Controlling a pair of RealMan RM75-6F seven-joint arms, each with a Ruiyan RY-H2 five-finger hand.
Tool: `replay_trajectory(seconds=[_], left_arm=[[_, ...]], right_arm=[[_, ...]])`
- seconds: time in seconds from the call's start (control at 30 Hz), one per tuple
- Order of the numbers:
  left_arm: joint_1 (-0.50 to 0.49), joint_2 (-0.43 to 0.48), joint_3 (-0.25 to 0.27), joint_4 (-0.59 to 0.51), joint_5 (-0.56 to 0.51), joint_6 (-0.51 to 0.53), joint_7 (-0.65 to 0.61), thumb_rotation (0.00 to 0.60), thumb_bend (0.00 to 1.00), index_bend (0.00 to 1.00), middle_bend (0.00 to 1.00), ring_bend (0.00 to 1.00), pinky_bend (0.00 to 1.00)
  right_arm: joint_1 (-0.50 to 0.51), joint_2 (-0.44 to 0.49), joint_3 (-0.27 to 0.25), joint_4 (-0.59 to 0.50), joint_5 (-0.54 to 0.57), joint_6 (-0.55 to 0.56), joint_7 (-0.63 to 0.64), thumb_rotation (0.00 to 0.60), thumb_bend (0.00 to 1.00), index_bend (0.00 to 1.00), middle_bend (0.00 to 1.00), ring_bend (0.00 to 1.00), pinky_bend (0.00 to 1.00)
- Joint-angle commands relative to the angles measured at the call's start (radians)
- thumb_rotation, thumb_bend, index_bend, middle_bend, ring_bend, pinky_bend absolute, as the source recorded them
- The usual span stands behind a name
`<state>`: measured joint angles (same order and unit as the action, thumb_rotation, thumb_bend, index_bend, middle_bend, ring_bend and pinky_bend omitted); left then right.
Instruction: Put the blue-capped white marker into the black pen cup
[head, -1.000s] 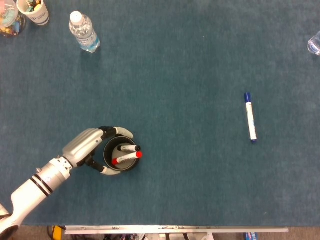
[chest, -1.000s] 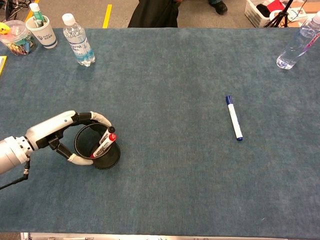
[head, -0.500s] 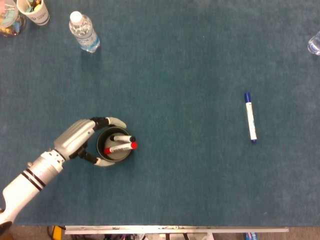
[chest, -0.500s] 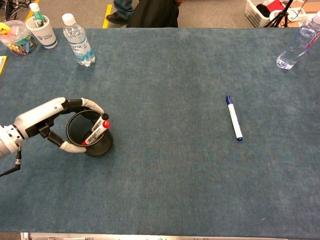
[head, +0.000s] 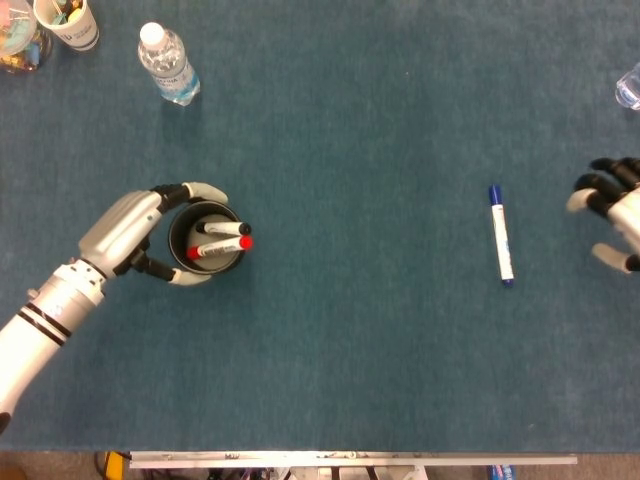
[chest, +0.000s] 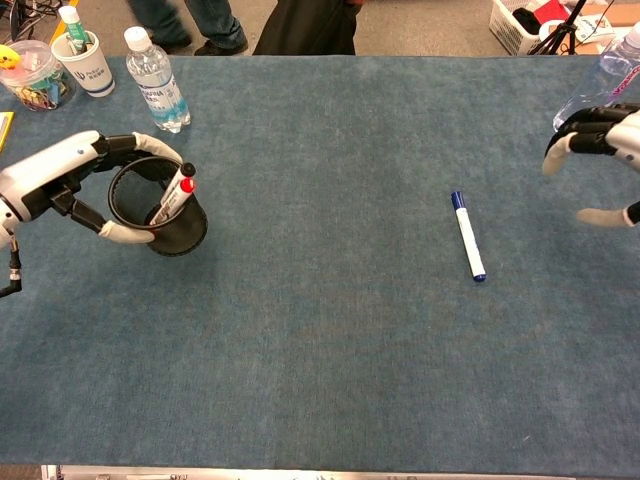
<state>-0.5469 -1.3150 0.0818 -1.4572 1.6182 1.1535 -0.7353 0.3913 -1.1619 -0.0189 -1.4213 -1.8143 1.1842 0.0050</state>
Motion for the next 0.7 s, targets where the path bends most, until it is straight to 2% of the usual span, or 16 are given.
replay_trajectory(seconds=[0.03,0.23,0.37,0.7], left_arm=[[0.002,0.007,-0.006,-0.008,-0.010,-0.003,0.008,0.600,0.10,0.26,0.32,0.28,0.26],[0.008,0.019,-0.010,-0.021,-0.021,-0.007,0.018,0.600,0.10,0.26,0.32,0.28,0.26],[0.012,0.021,-0.011,-0.028,-0.023,-0.010,0.023,0.600,0.10,0.26,0.32,0.28,0.26],[0.010,0.009,-0.011,-0.040,-0.017,-0.029,0.030,0.600,0.10,0.26,0.31,0.28,0.26]], right_arm=[[0.040,-0.038,-0.020,0.038,-0.037,-0.042,-0.032,0.600,0.14,0.43,0.35,0.16,0.21],[0.090,-0.102,-0.038,0.102,-0.088,-0.067,-0.080,0.600,0.14,0.48,0.34,0.13,0.16],[0.128,-0.164,-0.053,0.172,-0.126,-0.082,-0.104,0.600,0.18,0.48,0.34,0.12,0.10],[0.158,-0.285,-0.082,0.323,-0.149,-0.050,-0.111,0.600,0.22,0.49,0.34,0.11,0.04]])
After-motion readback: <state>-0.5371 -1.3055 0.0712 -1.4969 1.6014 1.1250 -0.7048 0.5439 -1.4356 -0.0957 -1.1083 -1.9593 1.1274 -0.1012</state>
